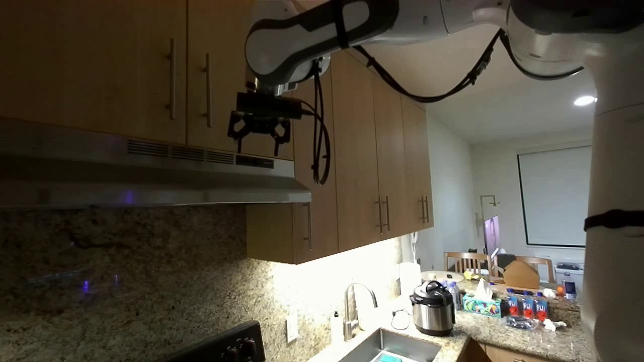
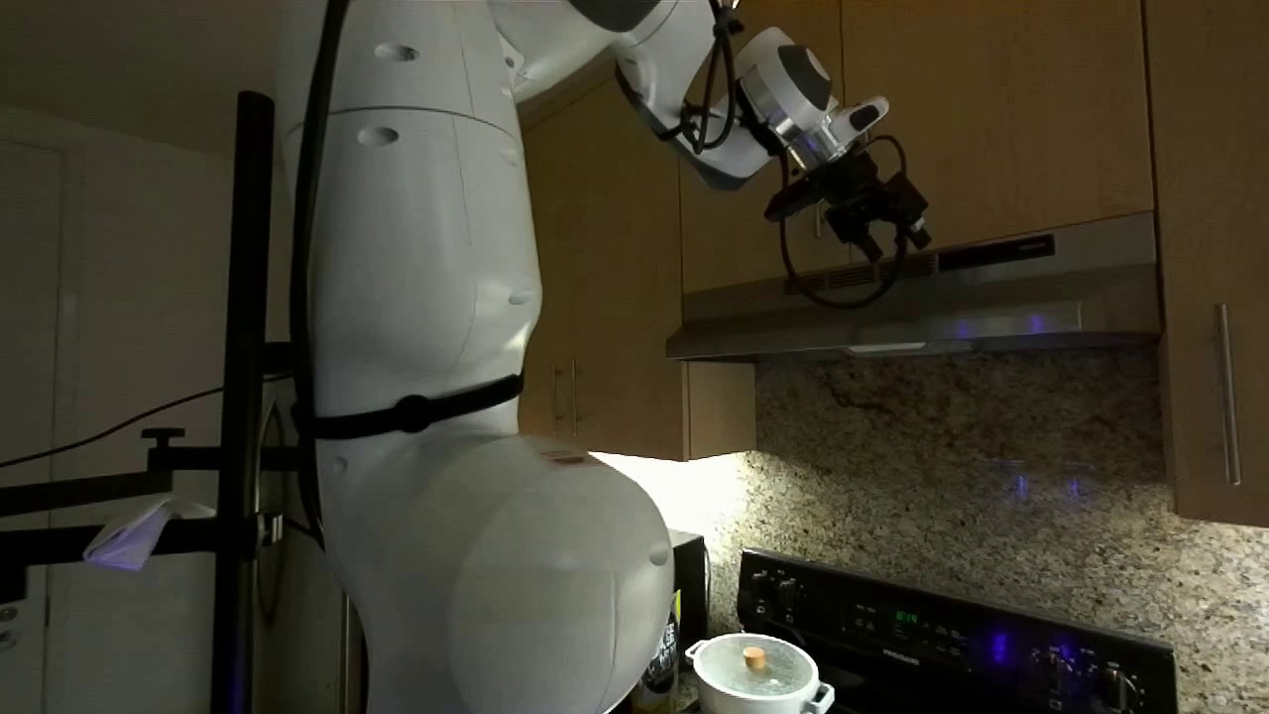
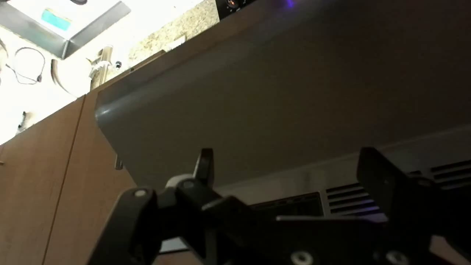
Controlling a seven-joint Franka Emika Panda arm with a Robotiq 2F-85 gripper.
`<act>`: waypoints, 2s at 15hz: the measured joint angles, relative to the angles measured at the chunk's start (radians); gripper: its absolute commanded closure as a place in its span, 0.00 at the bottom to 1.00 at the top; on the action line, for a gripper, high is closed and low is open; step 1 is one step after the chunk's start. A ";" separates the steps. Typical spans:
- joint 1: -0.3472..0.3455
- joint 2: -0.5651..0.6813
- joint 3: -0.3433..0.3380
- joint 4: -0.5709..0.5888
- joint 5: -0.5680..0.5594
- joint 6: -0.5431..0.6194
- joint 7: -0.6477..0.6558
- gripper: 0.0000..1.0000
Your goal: Turn on the light of the oven filter
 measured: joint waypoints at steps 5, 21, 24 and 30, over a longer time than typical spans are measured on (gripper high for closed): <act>-0.001 0.002 -0.078 0.011 0.109 0.067 -0.228 0.00; 0.001 0.128 -0.118 0.013 0.321 0.267 -0.524 0.00; 0.000 0.133 -0.131 0.026 0.396 0.275 -0.632 0.00; -0.003 0.135 -0.158 0.075 0.529 0.274 -0.847 0.00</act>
